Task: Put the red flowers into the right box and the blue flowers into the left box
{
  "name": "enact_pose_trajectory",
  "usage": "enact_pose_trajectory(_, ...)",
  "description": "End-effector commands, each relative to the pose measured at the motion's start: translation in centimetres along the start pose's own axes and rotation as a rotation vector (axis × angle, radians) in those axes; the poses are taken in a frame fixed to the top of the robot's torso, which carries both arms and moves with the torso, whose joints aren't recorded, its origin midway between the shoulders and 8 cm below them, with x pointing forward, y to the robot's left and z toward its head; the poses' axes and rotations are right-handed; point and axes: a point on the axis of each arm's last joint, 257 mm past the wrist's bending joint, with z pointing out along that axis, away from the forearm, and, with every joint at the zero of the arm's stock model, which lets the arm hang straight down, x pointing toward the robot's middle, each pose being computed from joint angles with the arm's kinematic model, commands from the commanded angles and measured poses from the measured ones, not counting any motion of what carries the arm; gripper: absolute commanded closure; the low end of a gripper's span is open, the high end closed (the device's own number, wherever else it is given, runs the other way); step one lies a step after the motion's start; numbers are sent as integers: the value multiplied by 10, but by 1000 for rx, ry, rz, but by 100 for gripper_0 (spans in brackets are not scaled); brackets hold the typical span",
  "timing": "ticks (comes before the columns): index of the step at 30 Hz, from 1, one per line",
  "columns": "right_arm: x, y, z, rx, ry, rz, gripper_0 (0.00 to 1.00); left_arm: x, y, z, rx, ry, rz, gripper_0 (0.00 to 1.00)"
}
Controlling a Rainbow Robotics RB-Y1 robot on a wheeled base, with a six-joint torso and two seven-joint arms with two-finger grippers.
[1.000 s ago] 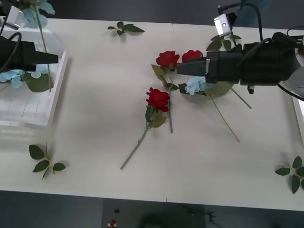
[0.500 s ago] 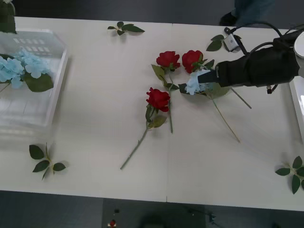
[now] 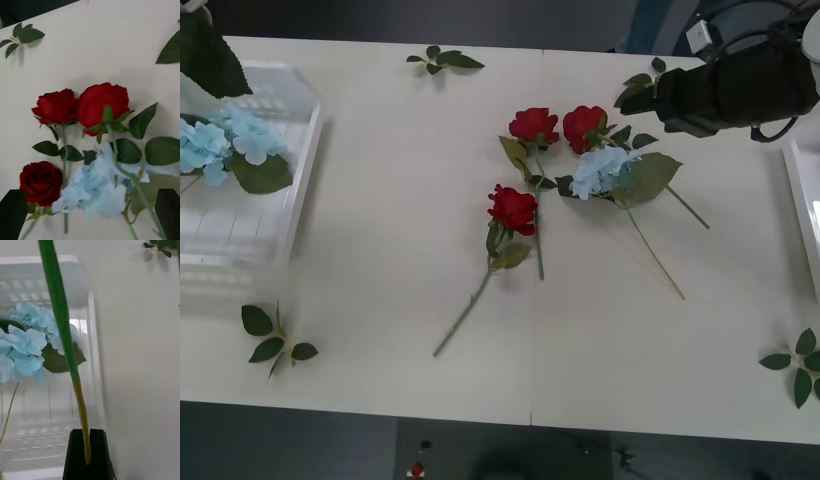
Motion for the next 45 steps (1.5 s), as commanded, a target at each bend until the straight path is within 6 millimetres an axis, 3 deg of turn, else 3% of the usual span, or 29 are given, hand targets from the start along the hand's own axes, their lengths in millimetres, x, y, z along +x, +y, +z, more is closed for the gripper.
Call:
enact_pose_trajectory(1,-33,14,5,29,-47,-67,0,-2,19,-17,-60,-25,-40,100)
enact_pose_trajectory(10,-37,10,35,173,6,-301,0,10,56,-21,-107,-2,-127,99)
enact_pose_trajectory(11,-37,9,39,190,13,-320,0,10,59,-20,-109,-3,-134,93)
enact_pose_trajectory(12,-37,9,41,198,18,-329,0,10,60,-19,-108,-2,-138,80)
enact_pose_trajectory(14,-37,8,50,224,25,-347,0,8,63,-18,-105,-11,-145,27)
enact_pose_trajectory(16,-35,7,58,239,29,-347,0,6,63,-18,-103,-18,-144,12)
enact_pose_trajectory(21,-34,1,73,271,29,-327,0,2,50,-19,-64,-27,-123,10)
enact_pose_trajectory(24,-33,-6,76,295,30,-322,0,-1,15,-19,44,-14,-94,8)
enact_pose_trajectory(27,-33,-19,76,336,35,-332,0,-14,-39,-20,185,-39,-53,3)
enact_pose_trajectory(28,-34,-21,76,343,34,-337,0,-17,-49,-20,207,-46,-46,3)
enact_pose_trajectory(30,-33,-29,77,377,40,-362,0,-27,-90,-17,315,-68,-39,3)
enact_pose_trajectory(31,-33,-31,77,384,40,-365,0,-28,-98,-15,333,-70,-41,3)
enact_pose_trajectory(34,-28,-37,80,408,53,-382,0,-38,-134,1,370,-66,-17,3)
enact_pose_trajectory(41,-17,-42,86,434,80,-407,1,-45,-194,51,355,13,80,3)
enact_pose_trajectory(42,-16,-41,87,433,82,-408,10,-45,-204,57,358,30,94,3)
enact_pose_trajectory(43,-16,-41,87,434,82,-408,26,-44,-209,65,355,47,99,3)
enact_pose_trajectory(44,-16,-41,87,433,82,-403,54,-42,-217,73,352,69,111,2)
enact_pose_trajectory(45,-15,-39,88,430,82,-403,72,-40,-224,80,353,87,119,3)
